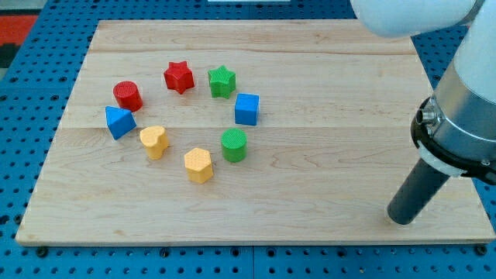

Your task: Move your arm to the bottom right of the green circle

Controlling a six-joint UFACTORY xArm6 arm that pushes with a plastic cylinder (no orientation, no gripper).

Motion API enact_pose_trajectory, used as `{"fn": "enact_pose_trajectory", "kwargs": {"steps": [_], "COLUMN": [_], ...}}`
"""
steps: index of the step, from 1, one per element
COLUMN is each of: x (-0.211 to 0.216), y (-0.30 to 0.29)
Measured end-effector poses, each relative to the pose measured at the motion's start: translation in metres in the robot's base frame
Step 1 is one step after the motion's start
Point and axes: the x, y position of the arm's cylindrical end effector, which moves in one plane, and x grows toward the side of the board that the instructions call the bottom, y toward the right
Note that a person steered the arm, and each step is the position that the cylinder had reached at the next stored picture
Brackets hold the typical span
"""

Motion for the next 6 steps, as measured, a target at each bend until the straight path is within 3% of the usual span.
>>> {"fn": "enact_pose_trajectory", "kwargs": {"steps": [3,4,5,6], "x": [0.000,-0.032,-0.117,-0.151], "y": [-0.013,-0.031,-0.023,-0.103]}}
